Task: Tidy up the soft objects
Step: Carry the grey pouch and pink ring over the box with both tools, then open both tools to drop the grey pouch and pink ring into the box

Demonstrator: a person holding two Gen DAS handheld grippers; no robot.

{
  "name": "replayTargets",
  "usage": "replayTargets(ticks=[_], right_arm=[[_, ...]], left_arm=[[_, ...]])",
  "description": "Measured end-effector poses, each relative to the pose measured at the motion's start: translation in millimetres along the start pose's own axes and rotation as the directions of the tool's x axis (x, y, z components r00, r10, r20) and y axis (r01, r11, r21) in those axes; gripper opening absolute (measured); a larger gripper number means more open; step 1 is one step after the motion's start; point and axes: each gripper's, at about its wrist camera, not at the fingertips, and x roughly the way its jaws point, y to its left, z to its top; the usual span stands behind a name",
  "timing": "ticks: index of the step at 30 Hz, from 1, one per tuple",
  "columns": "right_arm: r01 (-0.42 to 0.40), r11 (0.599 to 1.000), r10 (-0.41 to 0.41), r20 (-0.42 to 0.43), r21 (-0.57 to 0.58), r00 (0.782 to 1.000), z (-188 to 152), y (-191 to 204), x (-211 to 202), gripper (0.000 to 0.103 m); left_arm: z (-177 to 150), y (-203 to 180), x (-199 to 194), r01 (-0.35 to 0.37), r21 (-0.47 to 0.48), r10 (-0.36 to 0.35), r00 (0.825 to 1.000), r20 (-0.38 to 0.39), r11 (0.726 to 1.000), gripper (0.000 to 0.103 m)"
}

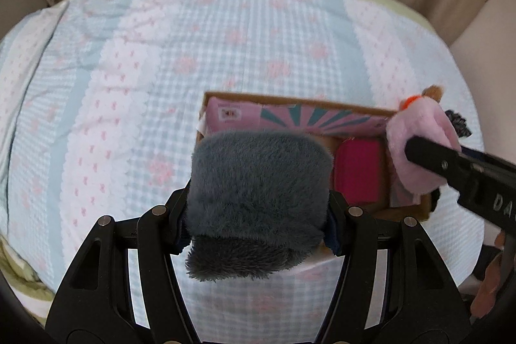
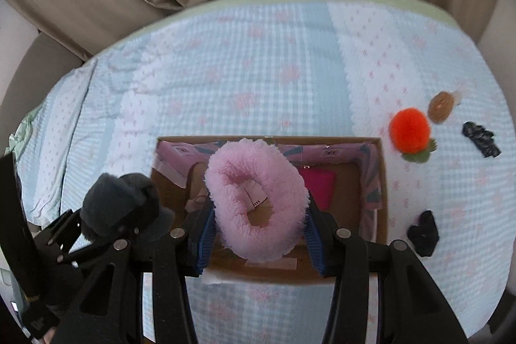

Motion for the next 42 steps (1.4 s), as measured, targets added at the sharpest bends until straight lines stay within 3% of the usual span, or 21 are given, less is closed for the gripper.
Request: replayTargets(ticks=[10, 16, 18, 19, 20, 21, 22, 23, 30, 42], right_arm=[[-0.037, 0.999, 0.038, -0.193, 0.009, 0.980, 15.0, -12.6, 89.0, 0.045], [-0.064, 0.996, 0.077, -0.246, 0.058, 0.966, 21.5, -22.0, 114.7, 0.045], [-0.071, 0.995, 0.085, -0.256, 0.063, 0.963, 24.0, -22.9, 119.3, 0.045], [-0.079, 0.994, 0.095, -0.267, 0.071, 0.959, 24.5, -23.9, 123.1, 0.050], [-0.087, 0.993, 0.107, -0.280, 0.082, 0.954, 24.3, -25.3, 127.5, 0.064], [-0.091, 0.992, 0.114, -0.288, 0.090, 0.951, 23.9, -26.0, 130.8, 0.075], [-0.092, 0.991, 0.115, -0.288, 0.093, 0.951, 23.7, -26.7, 132.7, 0.097], [-0.090, 0.992, 0.112, -0.279, 0.093, 0.954, 22.8, -27.7, 132.7, 0.103], [-0.098, 0.988, 0.127, -0.262, 0.120, 0.957, 16.4, -37.8, 126.6, 0.103], [-0.067, 0.997, 0.073, -0.153, 0.042, 0.986, 12.4, -24.4, 77.4, 0.103]], left_arm=[[-7.9, -9.7, 77.3, -0.017, 0.087, 0.029, 0.990, -0.140, 0.996, 0.059], [-5.6, -22.7, 102.9, -0.006, 0.112, 0.026, 0.982, -0.185, 0.994, 0.059], [-5.1, -28.2, 105.7, 0.002, 0.126, 0.022, 0.982, -0.188, 0.992, 0.064], [-6.0, -30.6, 105.8, 0.000, 0.133, 0.024, 0.983, -0.183, 0.991, 0.075], [-6.1, -33.0, 105.7, 0.003, 0.141, 0.022, 0.984, -0.179, 0.990, 0.092], [-5.8, -34.6, 106.0, 0.010, 0.144, 0.017, 0.983, -0.181, 0.990, 0.101], [-6.4, -36.0, 106.2, 0.021, 0.142, 0.006, 0.983, -0.186, 0.990, 0.103], [-7.2, -37.6, 105.1, 0.034, 0.139, -0.008, 0.983, -0.184, 0.990, 0.103], [-13.9, -44.9, 97.6, 0.036, 0.168, -0.004, 0.982, -0.190, 0.985, 0.103], [-18.4, -40.2, 49.3, 0.032, 0.157, -0.014, 0.993, -0.120, 0.987, 0.103]])
